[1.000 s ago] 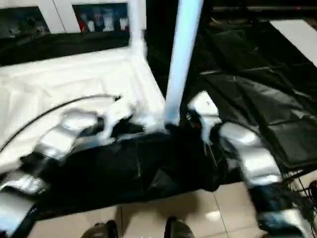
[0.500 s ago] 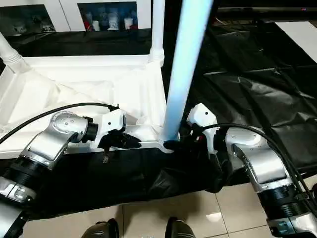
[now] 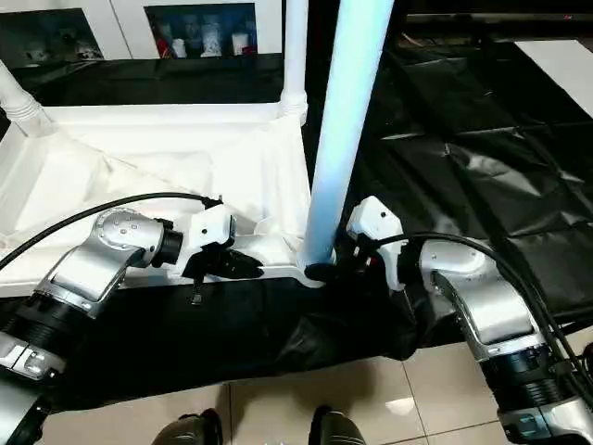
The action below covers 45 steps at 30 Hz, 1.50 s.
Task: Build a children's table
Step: Rotate leg to tighten
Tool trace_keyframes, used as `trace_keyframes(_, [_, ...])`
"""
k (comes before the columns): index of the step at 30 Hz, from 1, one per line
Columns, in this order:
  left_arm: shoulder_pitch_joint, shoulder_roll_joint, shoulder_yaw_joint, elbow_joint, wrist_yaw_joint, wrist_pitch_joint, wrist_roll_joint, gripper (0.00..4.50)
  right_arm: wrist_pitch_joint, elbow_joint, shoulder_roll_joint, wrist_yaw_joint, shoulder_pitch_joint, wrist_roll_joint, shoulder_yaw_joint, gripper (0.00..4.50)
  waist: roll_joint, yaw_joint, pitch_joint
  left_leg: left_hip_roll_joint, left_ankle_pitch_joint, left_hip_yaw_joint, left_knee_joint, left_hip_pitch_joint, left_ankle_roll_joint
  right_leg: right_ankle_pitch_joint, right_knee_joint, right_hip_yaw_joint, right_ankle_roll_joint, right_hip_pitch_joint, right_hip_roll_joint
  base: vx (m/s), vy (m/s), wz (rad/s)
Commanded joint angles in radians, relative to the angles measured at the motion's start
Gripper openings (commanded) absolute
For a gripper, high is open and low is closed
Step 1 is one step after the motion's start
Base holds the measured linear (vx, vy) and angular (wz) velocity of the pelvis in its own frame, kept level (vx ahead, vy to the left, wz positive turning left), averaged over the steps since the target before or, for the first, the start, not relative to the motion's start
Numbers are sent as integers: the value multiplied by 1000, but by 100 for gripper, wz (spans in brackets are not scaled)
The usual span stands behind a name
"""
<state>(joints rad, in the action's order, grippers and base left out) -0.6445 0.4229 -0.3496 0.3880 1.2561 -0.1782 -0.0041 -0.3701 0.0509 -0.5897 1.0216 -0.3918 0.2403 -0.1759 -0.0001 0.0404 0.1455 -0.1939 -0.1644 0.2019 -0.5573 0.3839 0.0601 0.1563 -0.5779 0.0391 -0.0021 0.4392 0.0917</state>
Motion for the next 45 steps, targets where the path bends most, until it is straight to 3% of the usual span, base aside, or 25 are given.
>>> trace_keyframes(1, [29, 9, -56, 5, 37, -17, 25, 0, 4, -6, 3, 9, 11, -3, -13, 268, -6, 3, -69, -31, -118, -7, 49, -18, -129, 47, 38, -35, -310, -65, 38, 0, 0, 0])
trace_keyframes(6, [25, -4, -45, 23, 0, -23, 29, 0, 9, 19, 33, -33, 9, -5, 0, 261, -7, 3, -69, -31, -120, -7, 49, -18, -128, 55, 38, -35, -309, -65, 38, 0, 0, 0])
trace_keyframes(9, [-21, -63, -11, 125, -153, -36, 62, 0, 2, 90, 122, -164, 0, 2, 54, 260, -7, -1, -65, -30, -166, -7, 51, -17, -107, 129, 48, -35, -301, -61, 40, 0, 0, 0])
trace_keyframes(10, [-36, -79, -6, 154, -194, -35, 75, 0, 2, 108, 147, -201, -2, 1, 67, 260, -8, -3, -63, -28, -217, -9, 53, -19, -78, 234, 59, -34, -273, -58, 42, 0, 0, 0])
trace_keyframes(12, [-64, -107, 3, 201, -254, -47, 86, 0, 2, 141, 196, -271, -5, 0, 86, 259, -8, -3, -60, -29, -248, -12, 59, -23, -52, 306, 68, -34, -242, -54, 41, -60, 12, 1])
trace_keyframes(14, [-91, -135, 14, 243, -308, -59, 92, 0, 4, 172, 246, -349, -11, -10, 99, 259, -7, -6, -59, -27, -264, -12, 60, -22, -45, 331, 71, -35, -232, -47, 41, 0, 0, 0])
trace_keyframes(16, [-127, -170, 27, 296, -378, -67, 98, 0, 19, 217, 308, -451, -25, -37, 104, 259, -10, -8, -58, -25, -287, -18, 66, -17, -25, 373, 75, -32, -201, -51, 41, 0, 0, 0])
trace_keyframes(18, [-139, -182, 33, 313, -408, -68, 100, 0, 32, 235, 326, -481, -32, -52, 99, 259, -6, -9, -58, -24, -301, -17, 67, -20, -19, 390, 80, -32, -188, -46, 42, 0, 0, 0])
trace_keyframes(20, [-181, -230, 49, 378, -498, -87, 104, 0, 44, 355, 452, -738, -90, -86, 150, 259, -4, -11, -58, -21, -315, -17, 68, -20, -13, 413, 83, -33, -181, -42, 43, 0, 0, 0])
trace_keyframes(22, [-194, -249, 48, 401, -530, -85, 110, 0, 61, 412, 508, -860, -114, -100, 175, 259, -6, -16, -58, -18, -318, -24, 72, -14, 8, 460, 84, -28, -160, -48, 45, 0, 0, 0])
trace_keyframes(24, [-205, -262, 50, 423, -545, -75, 116, 0, 86, 452, 548, -934, -129, -110, 194, 259, -3, -15, -58, -19, -336, -22, 71, -22, 8, 480, 93, -31, -144, -35, 46, 0, 0, 0])
trace_keyframes(25, [-211, -275, 50, 446, -553, -60, 123, 0, 127, 489, 585, -965, -142, -111, 203, 259, -4, -15, -59, -20, -337, -23, 72, -22, 8, 457, 91, -30, -144, -39, 43, 0, 0, 0])
trace_keyframes(27, [-212, -277, 50, 451, -554, -56, 124, 0, 134, 494, 589, -963, -144, -110, 204, 259, -4, -13, -61, -20, -330, -22, 74, -20, 3, 414, 87, -31, -148, -40, 41, 0, 0, 0])
trace_keyframes(28, [-208, -279, 40, 465, -551, -39, 133, 0, 189, 511, 611, -941, -149, -108, 201, 259, -5, -14, -63, -21, -325, -20, 73, -19, -3, 374, 84, -31, -156, -41, 40, 0, 0, 0])
trace_keyframes(31, [-202, -277, 37, 465, -545, -38, 132, 0, 222, 505, 613, -935, -148, -111, 201, 259, -5, -14, -65, -22, -316, -18, 73, -18, -12, 319, 78, -32, -176, -45, 39, 0, 0, 0])
trace_keyframes(33, [-195, -270, 37, 462, -532, -37, 129, 0, 238, 483, 602, -915, -149, -111, 205, 315, -7, -13, -66, -22, -311, -17, 72, -16, -19, 307, 76, -32, -184, -47, 39, 0, 0, 0])
trace_keyframes(36, [-187, -261, 36, 454, -517, -31, 128, 0, 250, 447, 582, -903, -149, -121, 205, 334, -8, -12, -65, -23, -308, -16, 72, -16, -25, 313, 76, -33, -186, -48, 40, 0, 0, 0])
trace_keyframes(39, [-180, -254, 38, 447, -507, -32, 126, 0, 233, 401, 557, -885, -143, -116, 199, 356, -9, -11, -67, -22, -284, -15, 71, -15, -33, 296, 75, -34, -189, -50, 40, 0, 0, 0])
trace_keyframes(43, [-150, -221, 41, 420, -454, -16, 115, 0, 111, 236, 445, -747, -93, -78, 187, 387, -14, -5, -67, -23, -239, -15, 68, -13, -59, 252, 70, -34, -180, -57, 37, 0, 0, 0])
trace_keyframes(45, [-134, -206, 36, 399, -419, -4, 109, 0, 78, 189, 394, -686, -73, -66, 178, 387, -13, -8, -68, -21, -203, -17, 67, -2, -68, 213, 64, -32, -191, -65, 39, 0, 0, 0])
